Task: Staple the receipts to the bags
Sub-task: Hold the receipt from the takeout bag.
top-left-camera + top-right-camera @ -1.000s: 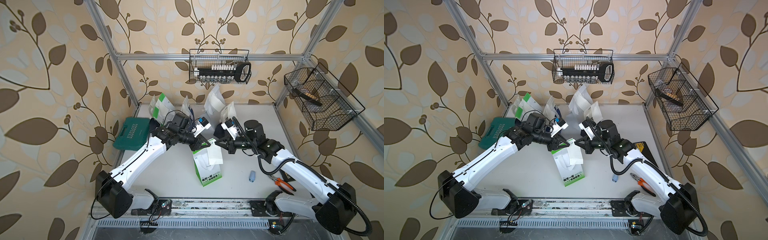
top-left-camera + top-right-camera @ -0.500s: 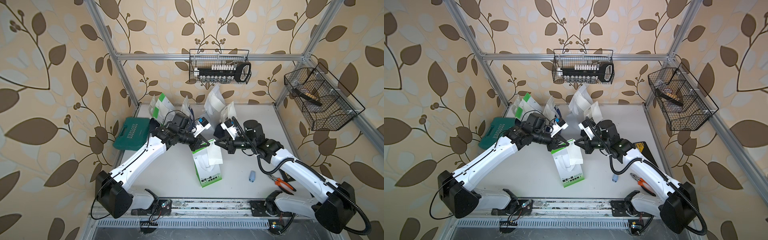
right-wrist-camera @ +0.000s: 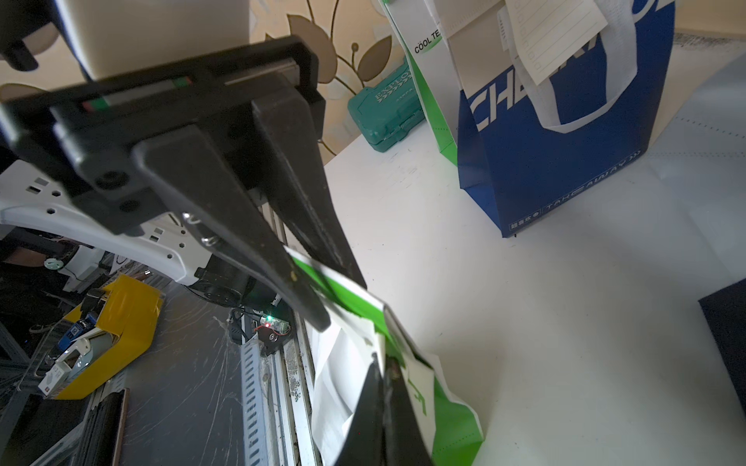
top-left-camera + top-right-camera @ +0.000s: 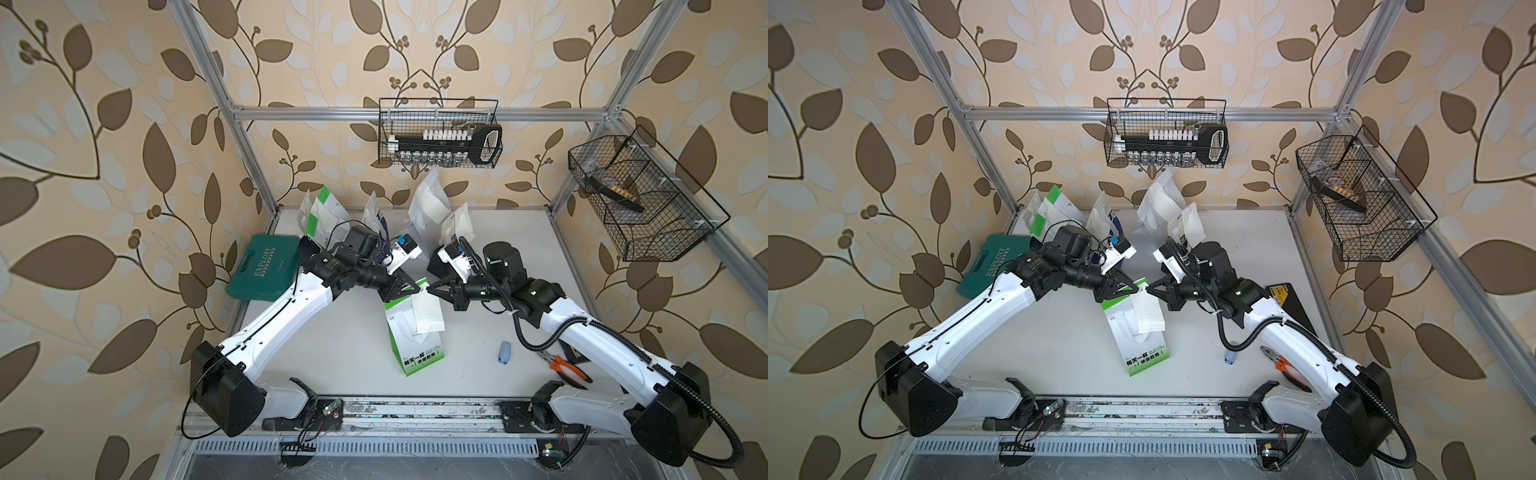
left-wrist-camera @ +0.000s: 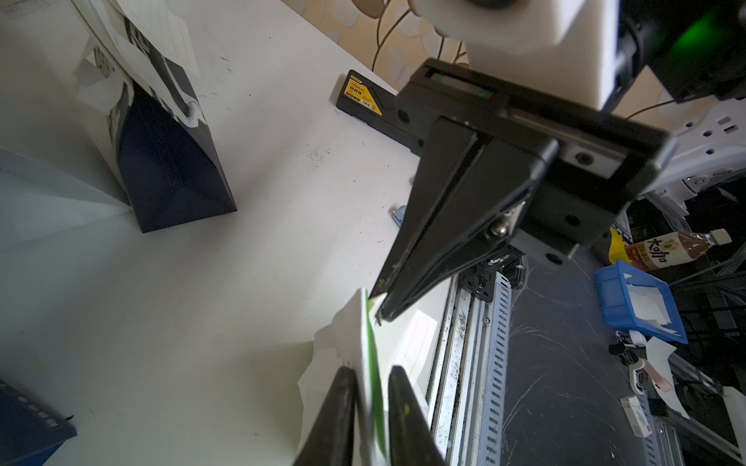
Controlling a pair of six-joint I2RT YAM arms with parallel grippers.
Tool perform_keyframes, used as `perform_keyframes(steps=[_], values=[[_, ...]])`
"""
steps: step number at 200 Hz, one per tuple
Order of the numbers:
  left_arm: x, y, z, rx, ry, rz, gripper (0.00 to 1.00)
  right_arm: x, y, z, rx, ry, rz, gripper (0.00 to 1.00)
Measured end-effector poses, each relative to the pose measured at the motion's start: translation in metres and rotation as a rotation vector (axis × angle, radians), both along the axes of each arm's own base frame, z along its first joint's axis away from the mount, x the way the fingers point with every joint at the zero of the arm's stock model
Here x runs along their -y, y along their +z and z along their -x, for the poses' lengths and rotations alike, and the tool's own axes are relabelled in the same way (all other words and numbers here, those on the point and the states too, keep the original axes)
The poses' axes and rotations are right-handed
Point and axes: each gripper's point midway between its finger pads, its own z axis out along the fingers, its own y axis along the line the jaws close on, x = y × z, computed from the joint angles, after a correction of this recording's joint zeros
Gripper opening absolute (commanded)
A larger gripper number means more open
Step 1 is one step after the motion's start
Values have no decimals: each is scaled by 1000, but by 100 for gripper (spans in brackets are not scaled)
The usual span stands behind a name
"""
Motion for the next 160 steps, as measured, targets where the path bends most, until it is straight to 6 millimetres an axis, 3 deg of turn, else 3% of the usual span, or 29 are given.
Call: perform_keyframes(steps=[42,96,108,122,129,160], values=[[0,0,0,0,0,0,20,0,6,-3,18,-11,0,0],[0,-1,-1,6,2,-4,0,1,7,-4,25,-14,2,0],[-1,-1,-1,5,6,-6,0,1,7,-5,25,-17,4,0],[-1,-1,-2,7,10,-11,0,2,6,-5,22,-25,10,37],[-1,-2,-2,7,11,-11,0,3,5,-7,21,-38,17,47],[-2,-3,-4,10,22,-21,0,27,8,-19,20,-225,51,67]])
